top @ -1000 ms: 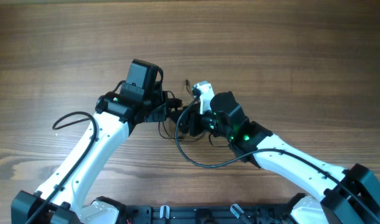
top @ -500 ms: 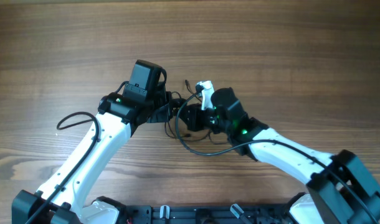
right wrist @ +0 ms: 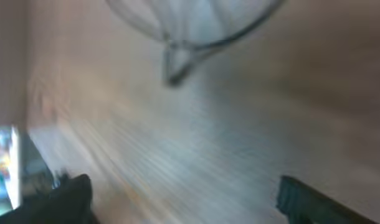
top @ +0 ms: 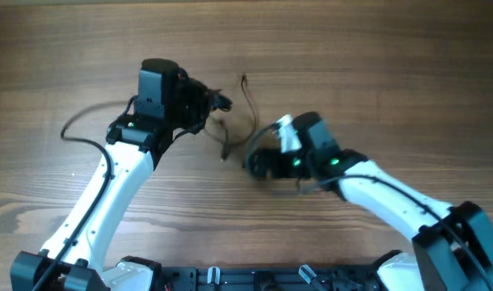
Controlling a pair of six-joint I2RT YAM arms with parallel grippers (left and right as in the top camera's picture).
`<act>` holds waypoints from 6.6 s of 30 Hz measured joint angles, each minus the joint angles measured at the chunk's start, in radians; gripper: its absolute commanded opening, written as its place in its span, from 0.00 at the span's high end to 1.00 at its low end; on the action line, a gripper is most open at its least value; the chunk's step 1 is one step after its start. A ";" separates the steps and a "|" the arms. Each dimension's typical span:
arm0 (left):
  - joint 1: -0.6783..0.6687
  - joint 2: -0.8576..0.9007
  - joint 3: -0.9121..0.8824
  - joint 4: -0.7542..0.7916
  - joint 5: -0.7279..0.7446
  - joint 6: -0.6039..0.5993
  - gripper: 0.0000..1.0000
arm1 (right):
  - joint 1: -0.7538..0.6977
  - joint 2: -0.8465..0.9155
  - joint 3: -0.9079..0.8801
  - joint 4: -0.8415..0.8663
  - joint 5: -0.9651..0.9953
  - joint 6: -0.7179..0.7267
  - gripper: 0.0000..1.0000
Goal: Untangle cables
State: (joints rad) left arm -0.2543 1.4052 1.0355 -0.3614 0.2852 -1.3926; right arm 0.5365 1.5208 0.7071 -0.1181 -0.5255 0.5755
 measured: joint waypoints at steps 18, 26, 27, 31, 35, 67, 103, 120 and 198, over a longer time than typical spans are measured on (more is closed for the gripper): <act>-0.047 0.115 0.000 0.007 1.032 1.059 0.96 | -0.388 -0.040 0.000 0.497 -0.665 -0.245 0.03; -0.047 0.123 0.000 0.014 0.961 1.070 0.96 | -0.380 -0.048 0.006 0.138 -0.427 -0.231 0.07; -0.046 0.123 0.000 0.016 0.945 1.070 0.96 | -0.398 -0.048 0.004 0.070 -0.322 -0.201 0.05; -0.047 0.123 0.000 -0.019 0.899 1.071 0.96 | -0.533 -0.048 0.001 0.019 -0.166 -0.198 0.05; -0.055 0.123 0.000 -0.027 0.880 1.073 0.96 | -0.626 -0.049 -0.002 0.186 -0.410 -0.287 0.05; -0.200 0.123 0.006 -0.080 0.219 0.885 0.88 | -0.395 -0.058 0.018 -0.072 -0.342 0.186 0.95; -0.308 0.389 0.100 0.004 -0.061 0.811 0.18 | -0.469 -0.113 0.008 -0.203 0.063 -0.032 0.95; -0.122 0.147 0.150 -0.322 -0.389 1.015 0.96 | -0.777 -0.200 0.163 -0.657 0.136 -0.027 0.96; -0.349 0.148 0.155 -0.301 -0.162 1.037 0.00 | -0.918 -0.277 0.223 -0.922 0.238 -0.092 0.01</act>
State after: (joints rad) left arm -0.6033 1.5536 1.1908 -0.6621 0.1234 -0.3557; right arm -0.3813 1.2442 0.9298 -1.0397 -0.2874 0.4839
